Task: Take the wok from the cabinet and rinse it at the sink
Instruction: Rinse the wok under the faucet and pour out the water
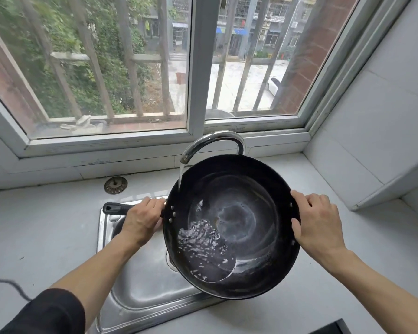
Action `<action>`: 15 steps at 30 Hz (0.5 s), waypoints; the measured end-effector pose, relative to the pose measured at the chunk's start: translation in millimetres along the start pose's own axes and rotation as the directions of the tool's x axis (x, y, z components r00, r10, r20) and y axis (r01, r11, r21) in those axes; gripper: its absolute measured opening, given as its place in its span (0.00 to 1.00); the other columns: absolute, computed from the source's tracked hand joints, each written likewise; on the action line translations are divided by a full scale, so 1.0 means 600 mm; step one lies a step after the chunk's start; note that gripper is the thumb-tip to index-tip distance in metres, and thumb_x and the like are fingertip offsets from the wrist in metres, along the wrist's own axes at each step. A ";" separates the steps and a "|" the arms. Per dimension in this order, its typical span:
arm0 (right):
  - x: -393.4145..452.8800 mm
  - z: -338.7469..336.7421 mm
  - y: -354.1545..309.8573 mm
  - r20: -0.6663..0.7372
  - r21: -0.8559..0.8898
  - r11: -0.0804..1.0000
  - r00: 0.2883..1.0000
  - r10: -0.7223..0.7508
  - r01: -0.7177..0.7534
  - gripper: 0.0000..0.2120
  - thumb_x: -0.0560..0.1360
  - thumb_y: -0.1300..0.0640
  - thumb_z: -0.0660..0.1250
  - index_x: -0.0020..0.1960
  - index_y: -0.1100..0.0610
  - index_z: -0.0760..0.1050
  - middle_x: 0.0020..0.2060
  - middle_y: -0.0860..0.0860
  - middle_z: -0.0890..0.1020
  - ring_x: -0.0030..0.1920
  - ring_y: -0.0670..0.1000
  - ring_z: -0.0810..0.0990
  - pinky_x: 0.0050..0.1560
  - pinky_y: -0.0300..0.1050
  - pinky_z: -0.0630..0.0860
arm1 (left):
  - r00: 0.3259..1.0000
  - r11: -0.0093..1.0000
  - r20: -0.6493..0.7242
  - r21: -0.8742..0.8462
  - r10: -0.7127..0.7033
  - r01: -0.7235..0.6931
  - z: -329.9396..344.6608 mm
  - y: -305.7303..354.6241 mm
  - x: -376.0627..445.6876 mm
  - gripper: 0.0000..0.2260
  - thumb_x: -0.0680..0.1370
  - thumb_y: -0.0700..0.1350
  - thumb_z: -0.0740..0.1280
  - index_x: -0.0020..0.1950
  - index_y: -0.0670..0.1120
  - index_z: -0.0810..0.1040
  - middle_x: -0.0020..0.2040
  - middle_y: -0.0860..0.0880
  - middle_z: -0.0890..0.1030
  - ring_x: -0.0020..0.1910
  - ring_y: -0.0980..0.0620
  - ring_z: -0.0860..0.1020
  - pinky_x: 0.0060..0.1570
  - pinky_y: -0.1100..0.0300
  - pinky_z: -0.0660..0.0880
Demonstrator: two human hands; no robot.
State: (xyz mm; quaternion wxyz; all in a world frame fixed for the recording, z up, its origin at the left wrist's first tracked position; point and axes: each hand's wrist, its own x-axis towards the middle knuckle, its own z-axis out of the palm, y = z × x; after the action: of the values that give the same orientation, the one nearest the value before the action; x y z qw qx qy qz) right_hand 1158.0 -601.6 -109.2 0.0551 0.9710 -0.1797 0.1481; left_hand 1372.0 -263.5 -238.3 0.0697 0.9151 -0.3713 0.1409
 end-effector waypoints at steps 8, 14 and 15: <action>-0.002 0.026 -0.007 -0.053 0.099 0.995 0.998 0.023 -0.018 0.29 0.62 0.67 0.76 0.61 0.57 0.74 0.42 0.54 0.76 0.42 0.58 0.71 0.41 0.51 0.69 | 0.999 0.999 0.046 0.051 -0.013 0.011 -0.003 -0.012 0.018 0.14 0.63 0.43 0.79 0.44 0.43 0.78 0.37 0.46 0.78 0.36 0.44 0.76 0.28 0.54 0.74; -0.006 0.036 -0.004 -0.071 0.134 0.990 0.996 0.044 -0.035 0.28 0.62 0.67 0.76 0.60 0.57 0.73 0.42 0.54 0.75 0.43 0.57 0.71 0.42 0.48 0.65 | 0.999 0.998 0.051 0.060 0.006 -0.009 0.002 -0.012 0.024 0.15 0.62 0.44 0.79 0.44 0.44 0.78 0.37 0.46 0.78 0.36 0.44 0.77 0.30 0.54 0.75; -0.007 0.037 -0.004 -0.073 0.142 0.989 0.996 0.049 -0.039 0.28 0.62 0.68 0.76 0.60 0.57 0.73 0.42 0.54 0.75 0.43 0.57 0.71 0.42 0.48 0.65 | 0.999 0.998 0.050 0.061 0.007 -0.010 0.003 -0.012 0.026 0.15 0.63 0.44 0.78 0.45 0.44 0.77 0.37 0.46 0.78 0.36 0.44 0.76 0.30 0.53 0.75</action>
State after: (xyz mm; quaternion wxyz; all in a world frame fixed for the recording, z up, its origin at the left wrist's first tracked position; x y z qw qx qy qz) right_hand 1161.0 -601.4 -131.8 -0.0097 0.9619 -0.1879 0.1983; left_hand 1388.3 -269.2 -235.6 0.0318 0.9184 -0.3724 0.1300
